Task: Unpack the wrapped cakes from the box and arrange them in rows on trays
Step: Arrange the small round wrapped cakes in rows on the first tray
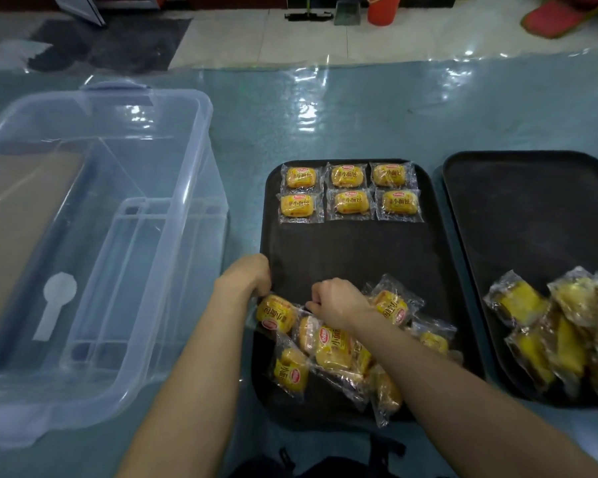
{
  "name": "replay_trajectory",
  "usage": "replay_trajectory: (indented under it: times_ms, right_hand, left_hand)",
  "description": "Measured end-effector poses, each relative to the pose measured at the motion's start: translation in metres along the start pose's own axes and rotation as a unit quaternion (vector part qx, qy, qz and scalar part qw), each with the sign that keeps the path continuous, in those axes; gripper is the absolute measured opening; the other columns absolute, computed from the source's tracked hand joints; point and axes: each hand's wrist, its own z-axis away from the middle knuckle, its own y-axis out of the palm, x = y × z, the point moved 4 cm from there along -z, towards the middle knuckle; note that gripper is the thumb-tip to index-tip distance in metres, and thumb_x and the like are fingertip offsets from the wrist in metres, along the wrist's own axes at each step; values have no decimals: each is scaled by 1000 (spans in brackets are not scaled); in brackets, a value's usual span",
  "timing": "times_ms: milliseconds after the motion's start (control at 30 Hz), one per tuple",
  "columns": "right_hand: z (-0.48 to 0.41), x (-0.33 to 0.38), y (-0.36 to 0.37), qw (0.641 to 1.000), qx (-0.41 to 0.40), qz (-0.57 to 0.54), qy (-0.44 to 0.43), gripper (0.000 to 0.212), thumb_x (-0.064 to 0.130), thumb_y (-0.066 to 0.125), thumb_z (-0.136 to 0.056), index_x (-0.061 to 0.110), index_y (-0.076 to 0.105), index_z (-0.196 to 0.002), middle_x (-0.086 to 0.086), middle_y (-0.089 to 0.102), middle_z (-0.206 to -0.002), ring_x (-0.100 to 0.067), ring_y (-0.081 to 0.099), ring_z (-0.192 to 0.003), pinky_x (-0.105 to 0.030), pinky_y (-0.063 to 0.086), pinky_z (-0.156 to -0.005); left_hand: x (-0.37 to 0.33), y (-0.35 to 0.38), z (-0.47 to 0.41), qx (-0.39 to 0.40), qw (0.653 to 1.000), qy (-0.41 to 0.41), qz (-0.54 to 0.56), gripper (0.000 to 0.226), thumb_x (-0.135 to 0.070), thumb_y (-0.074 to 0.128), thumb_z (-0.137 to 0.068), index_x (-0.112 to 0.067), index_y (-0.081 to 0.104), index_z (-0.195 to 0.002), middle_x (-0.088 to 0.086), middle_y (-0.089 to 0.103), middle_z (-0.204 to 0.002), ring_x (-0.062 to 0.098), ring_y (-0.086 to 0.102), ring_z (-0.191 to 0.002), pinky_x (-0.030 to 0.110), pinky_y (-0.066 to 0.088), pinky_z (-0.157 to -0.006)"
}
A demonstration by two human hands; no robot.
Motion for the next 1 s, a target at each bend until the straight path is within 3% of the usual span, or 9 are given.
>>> replay_trajectory:
  times_ms: [133,300,433,600,667,733,800,900,1000]
  right_hand:
    - [9,-1,1,1000,0,9,1,24,39,61,-104,17,68,-99,-8,73,-97,-31,68,-90,-40,52,-76]
    - [8,-7,-3,997,-40,-50,42,15,32,61,-104,19,62,-98,-4,69,-98,-27,67,-91,-37,53,-75]
    - [0,-13,-15,984,-113,-99,91,21,29,57,-105,16,64,-120,-7,70,-117,-30,70,-106,-43,58,-90]
    - [-11,-12,-22,978,-155,-108,92,41,40,50,-111,11,56,-138,-11,60,-132,-31,64,-117,-44,54,-94]
    - [-15,-10,-23,981,-151,-88,83,60,57,54,-106,12,52,-145,-12,55,-138,-32,59,-123,-45,55,-97]
    - [-19,-6,-22,987,-132,-37,80,80,75,57,-95,16,50,-149,-11,52,-140,-31,54,-129,-47,54,-102]
    - [-23,-2,-20,989,-126,5,76,87,82,60,-87,19,52,-147,-10,51,-140,-31,50,-132,-50,51,-106]
    - [-30,1,-18,991,-125,34,47,75,69,69,-89,24,53,-147,-10,49,-142,-32,46,-134,-50,48,-107]
    - [-34,-3,-21,994,-104,32,18,74,57,77,-89,31,47,-153,-7,47,-145,-31,42,-136,-51,45,-109]
  left_hand:
    - [-9,-5,6,-64,997,17,42,17,-14,73,-85,-18,84,-97,3,80,-99,26,75,-90,40,65,-84]
    - [-19,-30,6,-169,950,-20,263,18,-10,66,-99,-21,77,-91,4,78,-94,24,75,-83,40,65,-82]
    - [-18,-18,7,-32,961,-60,269,12,-10,70,-97,-7,80,-92,7,81,-77,17,74,-57,30,61,-61]
    - [-34,9,28,182,959,74,203,15,-8,69,-100,-11,80,-110,4,84,-96,11,72,-63,21,44,-49]
    - [-31,7,22,101,968,81,215,12,-11,69,-101,-16,80,-101,2,82,-91,12,71,-65,23,48,-52]
    - [-21,-5,16,-87,969,57,226,8,-18,74,-98,-25,74,-95,-2,77,-92,16,73,-82,29,57,-69]
    - [-15,-13,14,-206,954,66,208,29,-17,81,-92,-29,69,-115,-2,69,-116,20,69,-108,38,59,-91]
    - [-23,-18,12,-220,958,145,111,82,-15,83,-88,-34,47,-159,1,48,-157,25,47,-143,45,45,-118]
    - [-30,-12,5,-185,969,167,2,91,-35,86,-87,-36,39,-166,3,46,-156,27,42,-142,44,41,-117]
